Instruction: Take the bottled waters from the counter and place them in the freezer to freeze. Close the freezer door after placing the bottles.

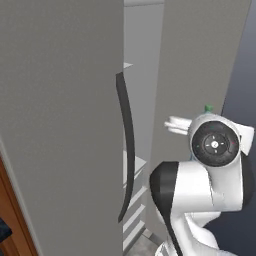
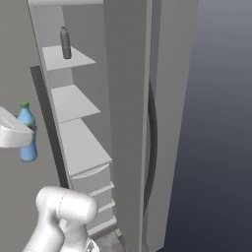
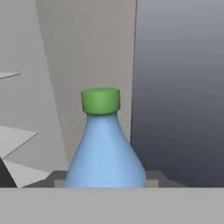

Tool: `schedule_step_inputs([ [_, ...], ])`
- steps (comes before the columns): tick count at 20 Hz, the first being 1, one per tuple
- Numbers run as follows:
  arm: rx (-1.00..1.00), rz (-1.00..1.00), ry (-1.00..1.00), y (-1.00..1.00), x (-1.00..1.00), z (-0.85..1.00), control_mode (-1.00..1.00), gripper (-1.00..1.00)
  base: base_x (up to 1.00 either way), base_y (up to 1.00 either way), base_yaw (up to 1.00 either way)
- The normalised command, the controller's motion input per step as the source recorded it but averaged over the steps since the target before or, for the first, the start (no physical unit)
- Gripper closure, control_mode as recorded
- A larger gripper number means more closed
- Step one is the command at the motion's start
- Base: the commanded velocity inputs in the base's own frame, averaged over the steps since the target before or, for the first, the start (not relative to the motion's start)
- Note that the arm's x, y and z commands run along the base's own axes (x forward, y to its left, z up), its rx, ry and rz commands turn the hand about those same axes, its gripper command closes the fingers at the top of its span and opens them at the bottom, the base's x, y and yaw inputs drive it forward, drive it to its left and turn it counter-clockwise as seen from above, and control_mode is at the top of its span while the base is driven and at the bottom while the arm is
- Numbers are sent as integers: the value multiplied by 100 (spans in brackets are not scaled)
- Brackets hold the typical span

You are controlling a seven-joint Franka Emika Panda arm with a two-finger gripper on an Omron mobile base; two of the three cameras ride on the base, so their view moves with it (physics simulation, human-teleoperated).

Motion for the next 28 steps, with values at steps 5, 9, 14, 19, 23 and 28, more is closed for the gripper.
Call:
schedule_step_inputs([
  [5,0,30,12,-38,31,0,-100,100,0,0,0],
  [9,0,33,11,-9,13,-4,-100,100,0,0,0],
  [14,-1,22,3,6,0,-16,-100,100,0,0,0],
  [19,0,12,0,11,0,-10,-100,100,0,0,0],
  [23,1,3,-8,0,0,-8,-100,100,0,0,0],
  [28,5,0,-15,0,0,-11,-100,100,0,0,0],
])
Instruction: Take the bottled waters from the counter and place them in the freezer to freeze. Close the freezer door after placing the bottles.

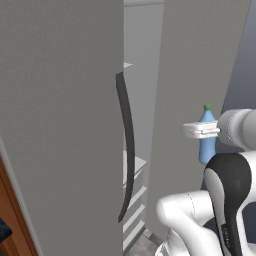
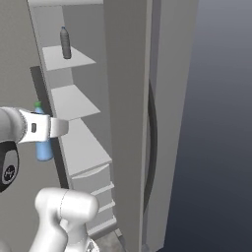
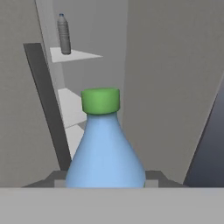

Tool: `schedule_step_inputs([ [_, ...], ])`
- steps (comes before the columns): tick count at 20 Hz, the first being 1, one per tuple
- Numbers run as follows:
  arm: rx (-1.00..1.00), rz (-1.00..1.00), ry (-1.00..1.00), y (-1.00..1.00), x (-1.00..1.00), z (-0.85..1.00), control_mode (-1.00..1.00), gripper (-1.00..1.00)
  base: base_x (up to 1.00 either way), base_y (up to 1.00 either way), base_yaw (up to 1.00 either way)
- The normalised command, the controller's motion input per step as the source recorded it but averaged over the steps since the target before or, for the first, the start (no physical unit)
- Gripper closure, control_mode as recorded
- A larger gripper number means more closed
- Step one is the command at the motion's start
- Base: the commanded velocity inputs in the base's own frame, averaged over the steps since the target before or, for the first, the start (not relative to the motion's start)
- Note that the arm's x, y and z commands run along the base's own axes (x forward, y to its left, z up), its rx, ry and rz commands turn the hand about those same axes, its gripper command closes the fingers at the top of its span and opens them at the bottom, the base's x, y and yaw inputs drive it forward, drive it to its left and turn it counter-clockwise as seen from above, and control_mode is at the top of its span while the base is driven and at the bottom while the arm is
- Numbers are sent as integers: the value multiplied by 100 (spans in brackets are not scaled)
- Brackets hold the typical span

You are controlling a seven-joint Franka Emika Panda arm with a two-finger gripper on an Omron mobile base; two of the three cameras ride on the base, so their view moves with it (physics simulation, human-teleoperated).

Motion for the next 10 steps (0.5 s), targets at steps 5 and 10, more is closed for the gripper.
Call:
schedule_step_inputs([
  [5,1,-1,-2,0,0,-1,-100,100,0,0,0],
  [10,0,0,0,0,0,0,-100,100,0,0,0],
])
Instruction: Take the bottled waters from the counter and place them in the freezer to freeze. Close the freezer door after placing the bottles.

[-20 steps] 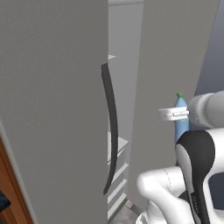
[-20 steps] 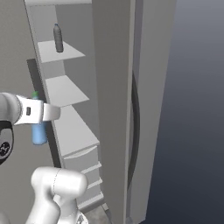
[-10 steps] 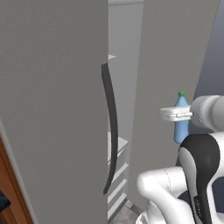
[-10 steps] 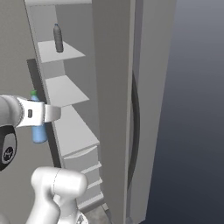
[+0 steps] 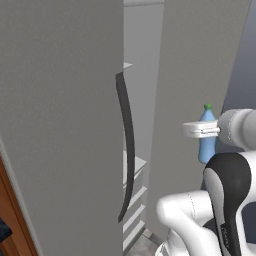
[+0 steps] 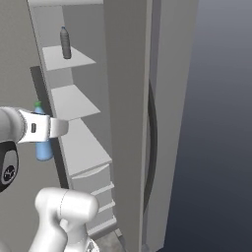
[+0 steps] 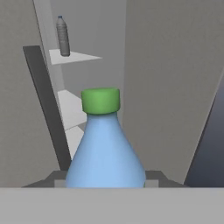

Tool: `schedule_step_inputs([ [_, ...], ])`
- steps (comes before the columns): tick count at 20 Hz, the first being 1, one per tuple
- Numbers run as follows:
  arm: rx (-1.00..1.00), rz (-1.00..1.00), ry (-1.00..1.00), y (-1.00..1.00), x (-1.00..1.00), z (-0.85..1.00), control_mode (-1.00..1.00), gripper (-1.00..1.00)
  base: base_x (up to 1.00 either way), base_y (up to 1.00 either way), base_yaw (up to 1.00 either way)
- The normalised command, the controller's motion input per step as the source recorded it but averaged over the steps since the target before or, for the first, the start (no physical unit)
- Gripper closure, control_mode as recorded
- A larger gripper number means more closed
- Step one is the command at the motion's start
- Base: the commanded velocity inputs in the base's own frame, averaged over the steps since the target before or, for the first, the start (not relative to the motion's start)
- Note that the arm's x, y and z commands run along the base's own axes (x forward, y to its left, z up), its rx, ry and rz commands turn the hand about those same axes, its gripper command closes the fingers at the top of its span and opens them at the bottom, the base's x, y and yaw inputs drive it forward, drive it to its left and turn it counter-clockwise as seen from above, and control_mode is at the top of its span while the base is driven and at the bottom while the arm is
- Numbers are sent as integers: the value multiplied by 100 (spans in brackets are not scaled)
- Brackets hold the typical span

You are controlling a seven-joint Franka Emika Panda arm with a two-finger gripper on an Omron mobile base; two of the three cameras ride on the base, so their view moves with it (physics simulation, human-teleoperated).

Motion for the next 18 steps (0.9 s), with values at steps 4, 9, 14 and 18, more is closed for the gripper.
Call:
schedule_step_inputs([
  [4,0,0,0,0,0,0,-100,100,0,0,0],
  [9,0,0,0,0,0,0,100,100,0,0,0],
  [14,0,0,0,0,0,0,100,100,0,0,1],
  [18,0,0,0,0,0,0,100,100,0,0,11],
])
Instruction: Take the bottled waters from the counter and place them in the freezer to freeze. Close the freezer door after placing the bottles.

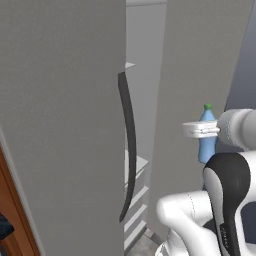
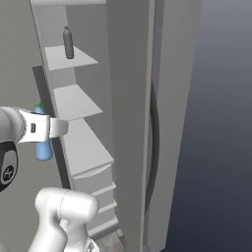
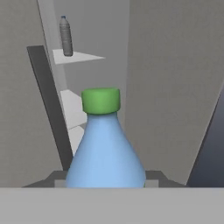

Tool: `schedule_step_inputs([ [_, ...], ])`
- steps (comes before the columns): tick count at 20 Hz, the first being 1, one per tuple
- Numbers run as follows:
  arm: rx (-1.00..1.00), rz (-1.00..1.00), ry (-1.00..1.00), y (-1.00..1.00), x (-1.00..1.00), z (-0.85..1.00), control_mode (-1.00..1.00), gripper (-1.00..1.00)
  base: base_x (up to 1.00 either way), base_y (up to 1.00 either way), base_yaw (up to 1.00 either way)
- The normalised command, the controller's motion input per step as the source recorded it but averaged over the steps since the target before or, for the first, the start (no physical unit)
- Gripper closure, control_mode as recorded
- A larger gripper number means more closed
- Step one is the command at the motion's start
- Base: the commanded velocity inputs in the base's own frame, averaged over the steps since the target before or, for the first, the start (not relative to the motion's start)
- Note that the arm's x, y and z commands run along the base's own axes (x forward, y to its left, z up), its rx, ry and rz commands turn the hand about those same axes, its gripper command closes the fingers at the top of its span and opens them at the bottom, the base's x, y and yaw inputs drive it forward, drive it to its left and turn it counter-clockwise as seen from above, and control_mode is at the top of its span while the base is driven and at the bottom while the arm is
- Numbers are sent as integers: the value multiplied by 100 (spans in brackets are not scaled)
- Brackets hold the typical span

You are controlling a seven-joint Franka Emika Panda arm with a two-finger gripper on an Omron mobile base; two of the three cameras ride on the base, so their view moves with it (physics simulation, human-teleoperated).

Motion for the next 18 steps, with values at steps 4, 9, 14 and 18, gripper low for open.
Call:
schedule_step_inputs([
  [4,0,0,0,0,0,0,100,100,0,0,28],
  [9,0,0,0,0,0,0,100,100,1,0,49],
  [14,0,0,0,0,0,0,100,100,0,-15,50],
  [18,0,0,0,0,0,0,100,100,-1,-16,46],
])
